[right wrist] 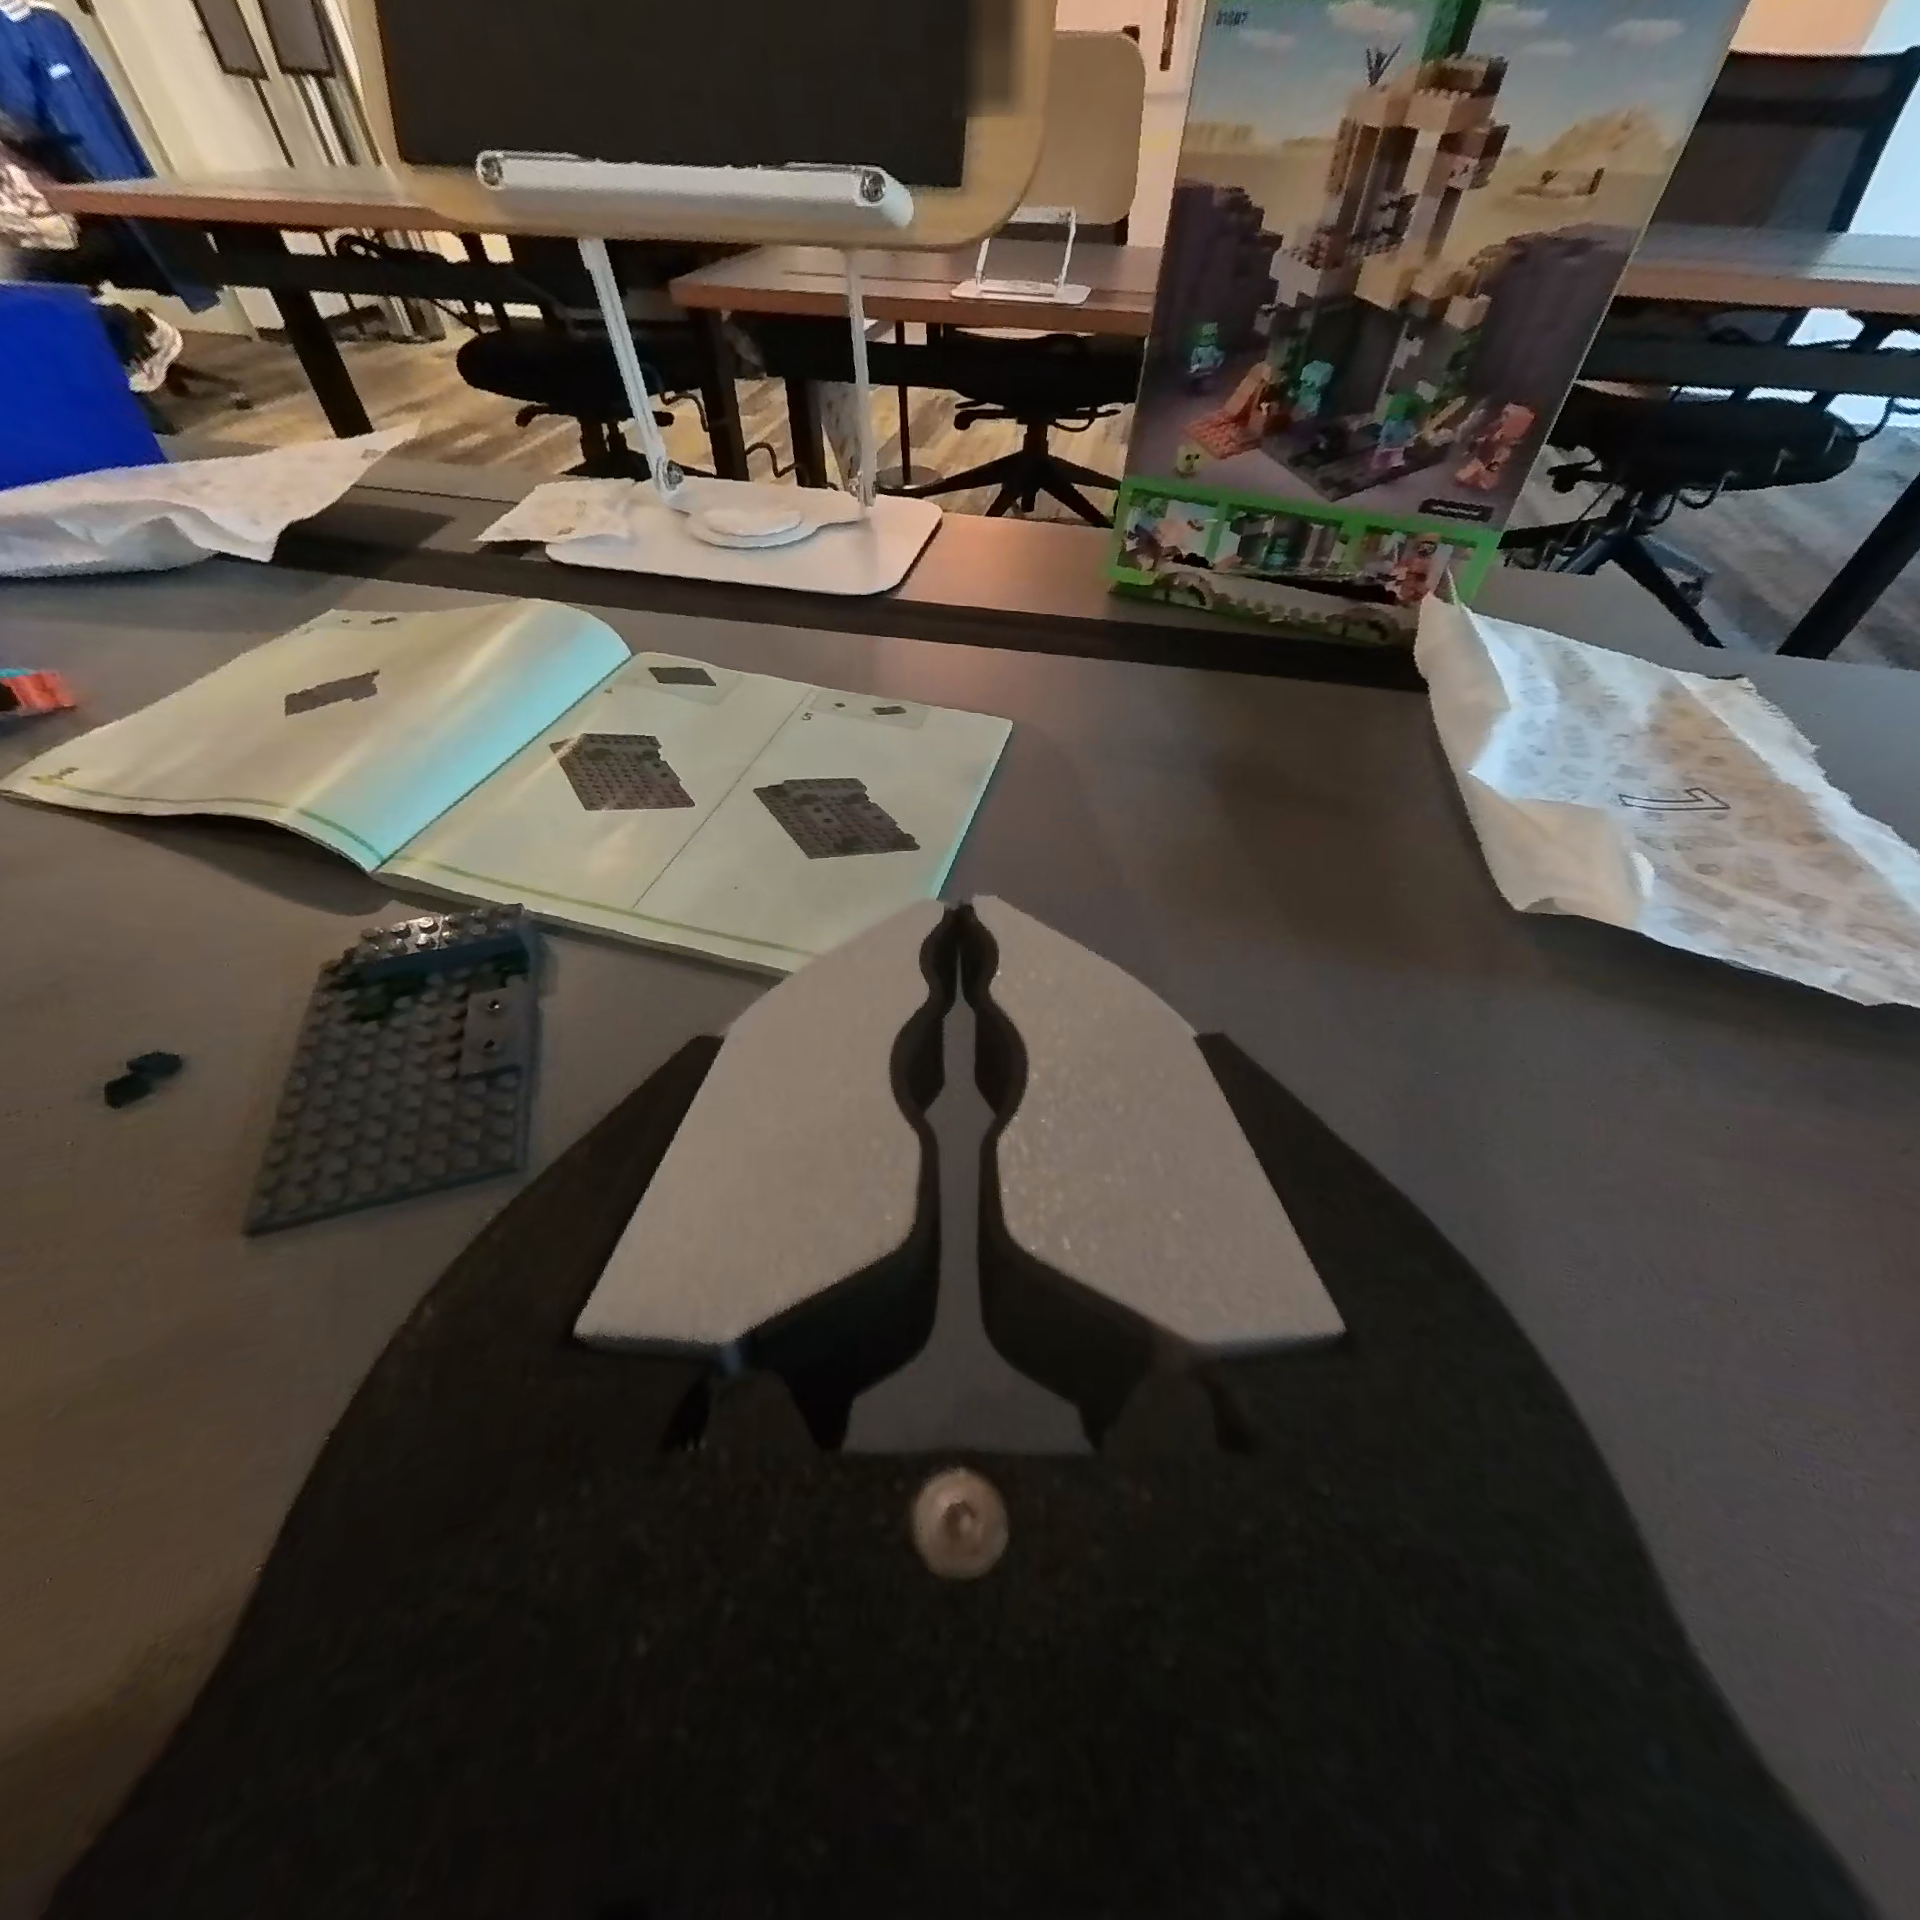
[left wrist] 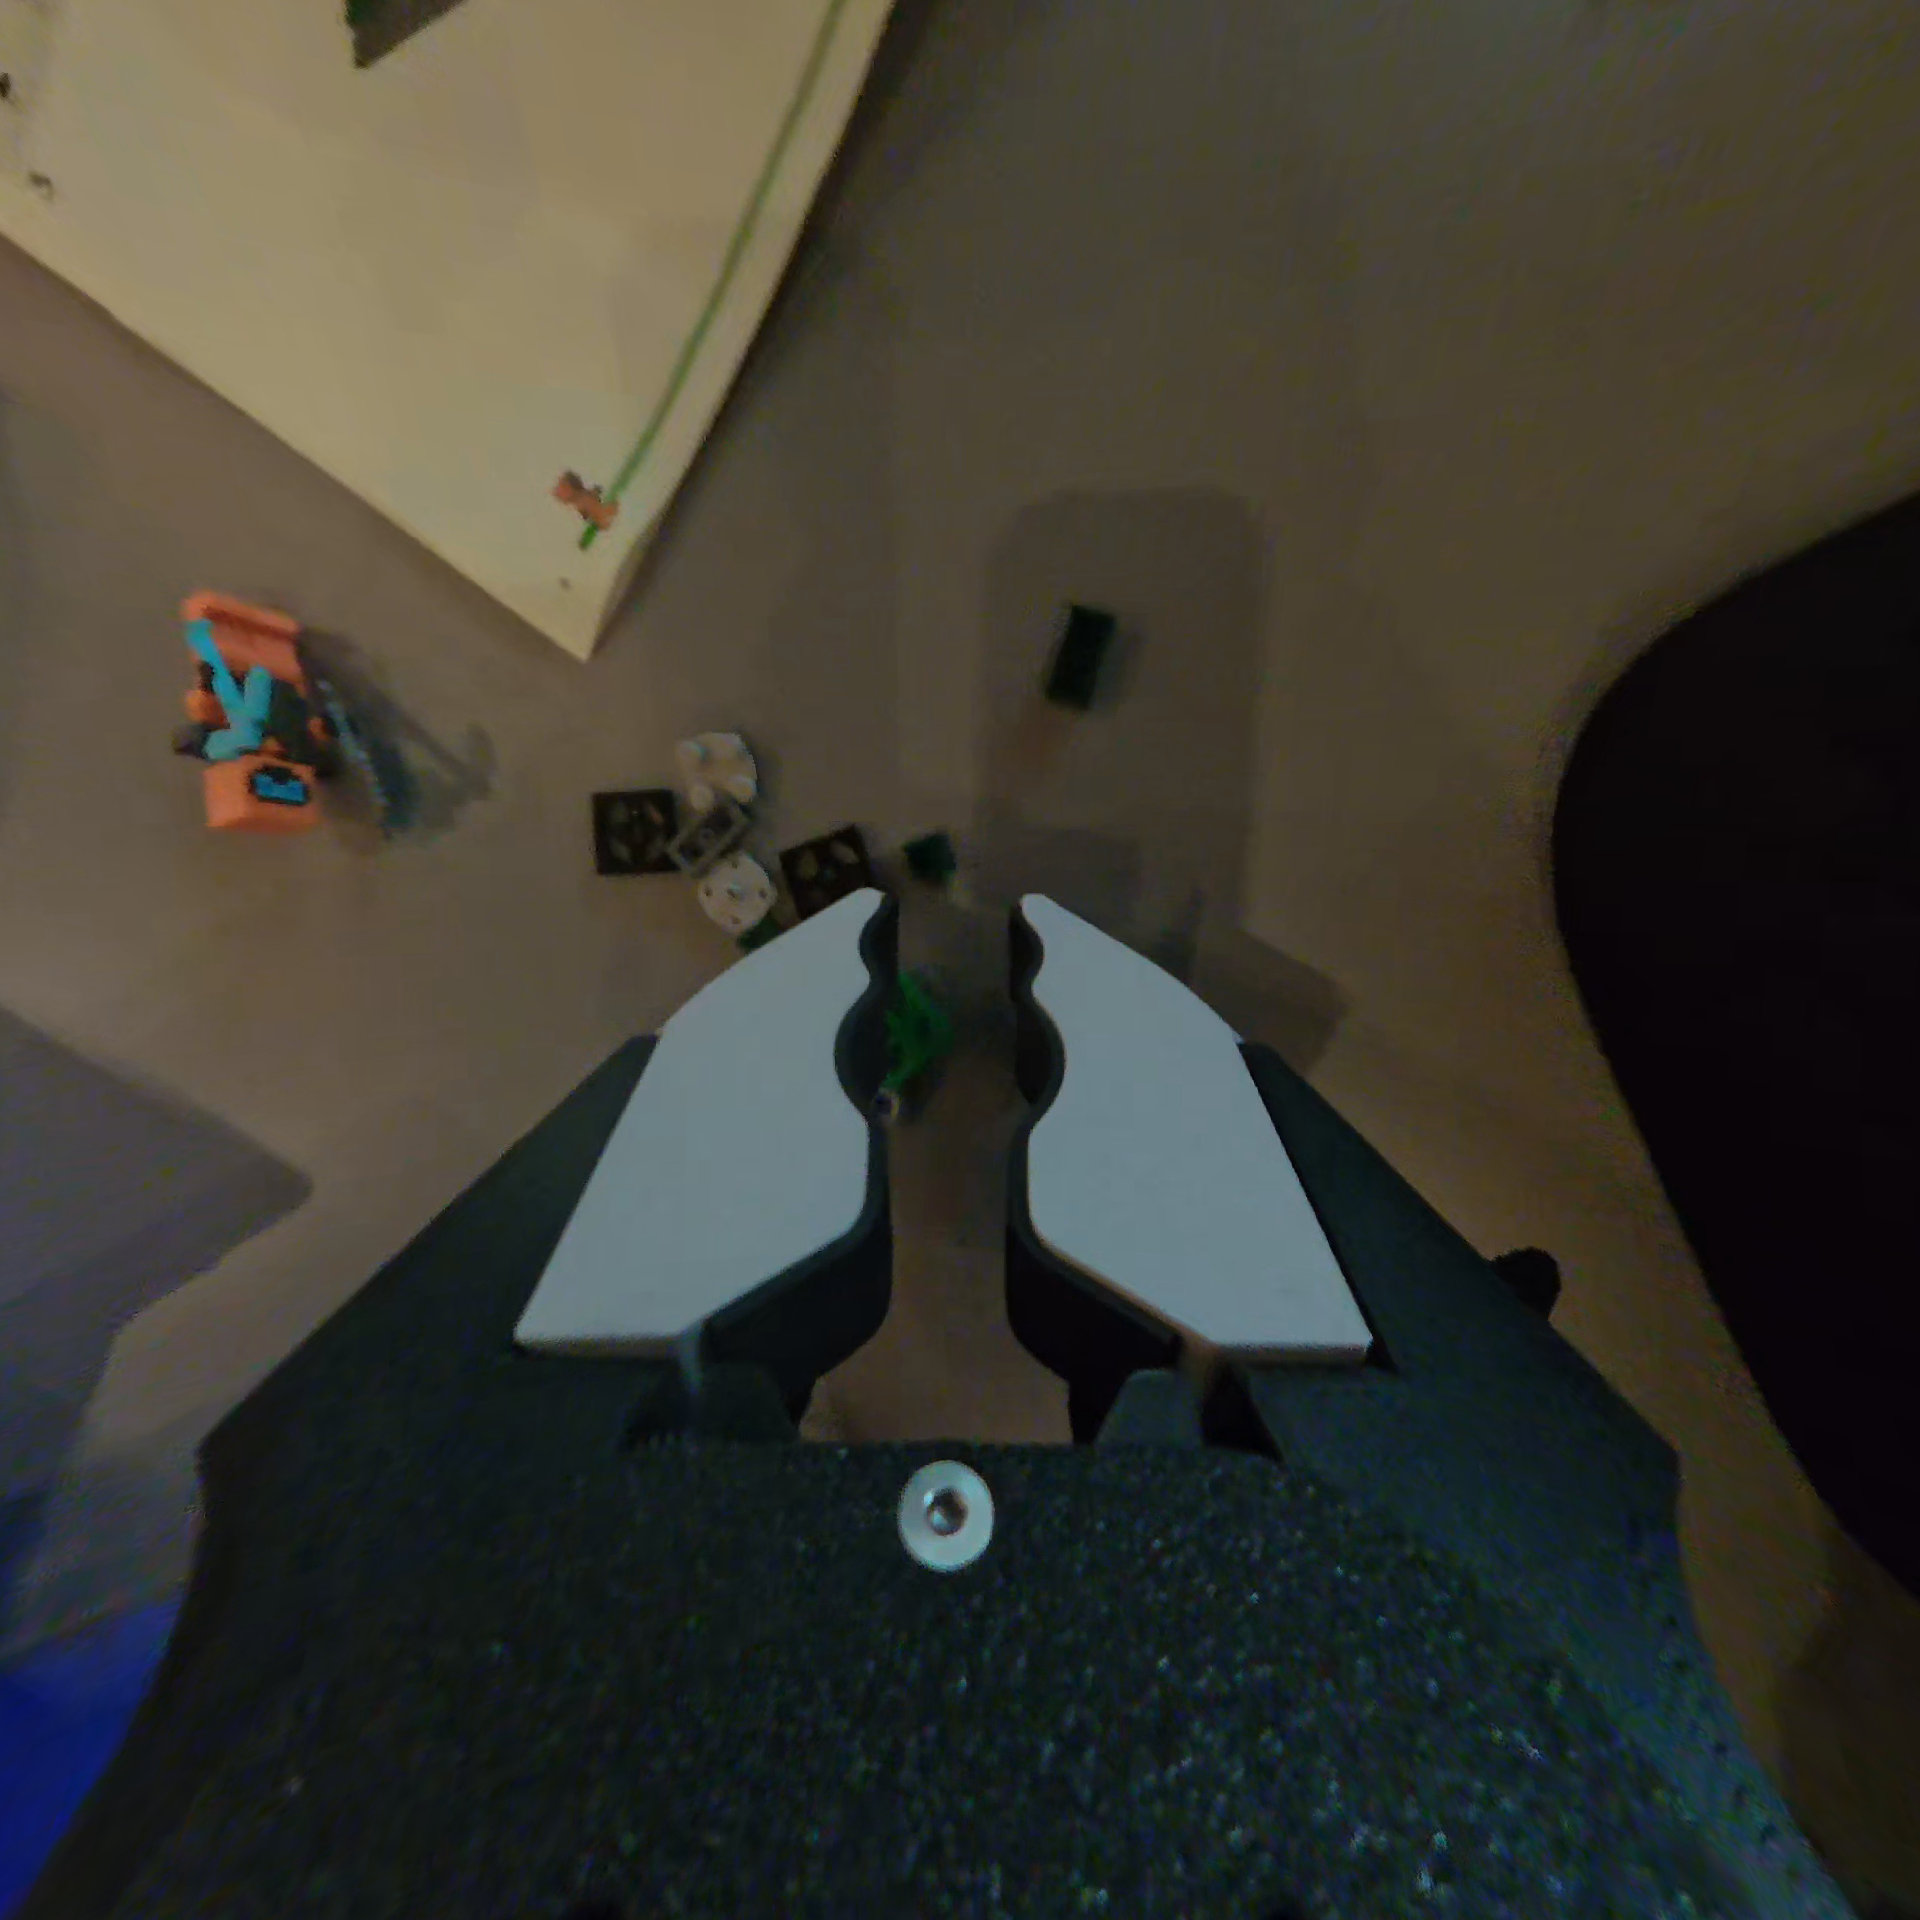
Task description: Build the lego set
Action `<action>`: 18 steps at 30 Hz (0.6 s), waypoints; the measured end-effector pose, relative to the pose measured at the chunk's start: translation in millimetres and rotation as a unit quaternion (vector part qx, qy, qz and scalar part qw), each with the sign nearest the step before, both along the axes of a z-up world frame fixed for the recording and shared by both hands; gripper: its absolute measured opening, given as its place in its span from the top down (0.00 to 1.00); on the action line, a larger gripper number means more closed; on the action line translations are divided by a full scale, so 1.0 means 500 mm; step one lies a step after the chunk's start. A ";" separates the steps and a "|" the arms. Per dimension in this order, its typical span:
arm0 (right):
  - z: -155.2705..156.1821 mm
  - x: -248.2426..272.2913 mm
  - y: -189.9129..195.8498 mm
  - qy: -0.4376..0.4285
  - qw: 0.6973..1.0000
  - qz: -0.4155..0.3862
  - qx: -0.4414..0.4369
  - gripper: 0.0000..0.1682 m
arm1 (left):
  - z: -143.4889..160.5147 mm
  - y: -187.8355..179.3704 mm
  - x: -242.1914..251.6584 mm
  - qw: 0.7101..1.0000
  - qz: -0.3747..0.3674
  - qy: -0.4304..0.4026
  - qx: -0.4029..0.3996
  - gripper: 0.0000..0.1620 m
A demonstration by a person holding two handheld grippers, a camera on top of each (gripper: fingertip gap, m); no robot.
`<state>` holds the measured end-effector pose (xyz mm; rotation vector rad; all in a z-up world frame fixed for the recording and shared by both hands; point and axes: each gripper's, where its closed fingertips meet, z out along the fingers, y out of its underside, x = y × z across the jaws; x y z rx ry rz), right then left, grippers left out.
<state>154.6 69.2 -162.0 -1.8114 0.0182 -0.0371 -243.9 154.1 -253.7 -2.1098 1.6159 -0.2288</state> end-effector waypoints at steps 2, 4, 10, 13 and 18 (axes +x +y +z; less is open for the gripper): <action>-0.004 -0.003 0.004 0.003 1.000 0.002 -0.003 1.00 | -0.004 0.005 0.008 1.000 0.000 -0.008 -0.010 0.89; -0.005 -0.005 0.007 0.002 1.000 0.004 -0.005 1.00 | -0.007 0.007 0.015 0.999 0.004 -0.017 -0.027 0.90; -0.004 -0.002 0.005 0.001 1.000 0.003 -0.006 1.00 | -0.011 0.005 0.021 0.997 0.020 -0.030 -0.070 0.94; -0.003 -0.001 0.001 0.003 1.000 0.006 -0.006 1.00 | -0.011 -0.003 0.024 0.995 0.021 -0.033 -0.087 0.99; 0.003 0.003 -0.005 0.003 1.000 0.011 0.000 1.00 | -0.008 -0.002 0.016 0.997 0.020 -0.022 -0.070 1.00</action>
